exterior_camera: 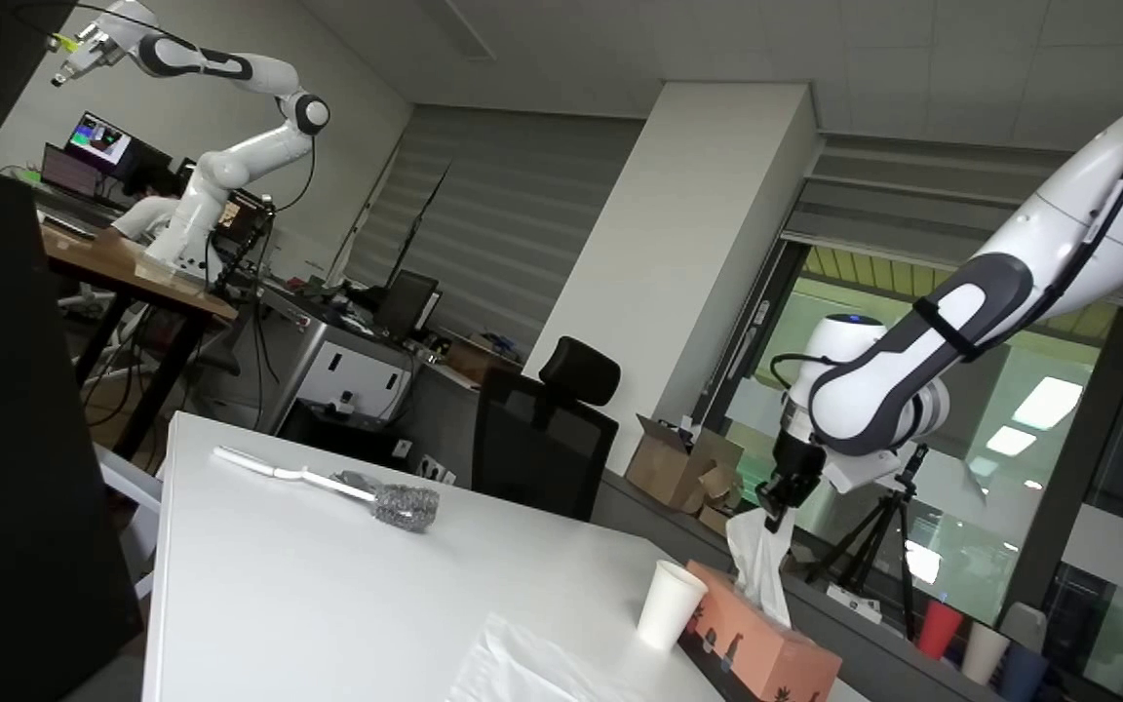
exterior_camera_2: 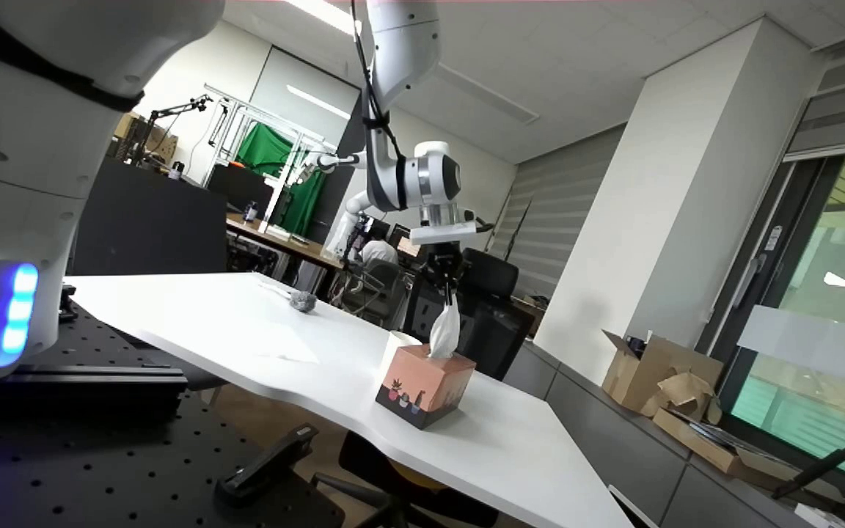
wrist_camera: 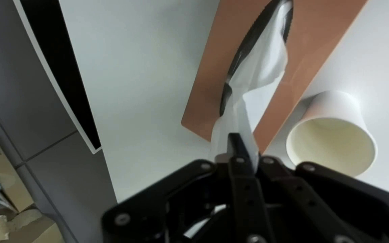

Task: Put a tissue on the table

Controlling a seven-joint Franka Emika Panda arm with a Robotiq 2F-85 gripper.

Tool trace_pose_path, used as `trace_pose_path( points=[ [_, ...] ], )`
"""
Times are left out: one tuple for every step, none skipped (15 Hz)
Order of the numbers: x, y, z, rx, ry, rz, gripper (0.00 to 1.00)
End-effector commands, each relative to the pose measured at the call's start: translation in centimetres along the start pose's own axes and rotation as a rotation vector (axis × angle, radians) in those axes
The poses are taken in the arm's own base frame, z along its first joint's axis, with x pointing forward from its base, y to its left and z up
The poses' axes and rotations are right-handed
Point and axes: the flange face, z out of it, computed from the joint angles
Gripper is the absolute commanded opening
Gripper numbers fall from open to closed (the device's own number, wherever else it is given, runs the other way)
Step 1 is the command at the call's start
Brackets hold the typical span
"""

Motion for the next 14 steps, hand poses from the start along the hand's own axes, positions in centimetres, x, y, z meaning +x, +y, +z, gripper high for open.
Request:
trace_pose_path(
  points=[
    [1.8, 1.8, -4.1, -0.043, 0.047, 0.015, 0.00],
    [2.2, 2.1, -5.0, -0.046, 0.063, 0.017, 0.00],
    [2.6, 2.3, -6.1, -0.046, 0.081, 0.017, 0.00],
    [3.0, 2.5, -7.1, -0.044, 0.101, 0.020, 0.00],
    [3.4, 2.3, -8.3, -0.026, 0.126, 0.019, 0.00],
    [3.7, 2.1, -9.4, -0.021, 0.153, 0.020, 0.00],
    [4.2, 1.7, -10.4, -0.016, 0.178, 0.015, 0.00],
    [4.5, 1.0, -11.4, -0.006, 0.201, 0.000, 0.00],
    [4.9, 0.2, -12.4, 0.007, 0.223, -0.018, 0.00],
    [5.2, -1.0, -13.2, 0.023, 0.241, -0.042, 0.00],
    [5.3, -2.4, -13.7, 0.045, 0.254, -0.072, 0.00],
    [5.5, -4.0, -14.0, 0.070, 0.266, -0.103, 0.00],
    [5.5, -5.9, -14.1, 0.100, 0.271, -0.141, 0.00],
    [5.4, -8.2, -14.0, 0.134, 0.276, -0.187, 0.00]
  ],
)
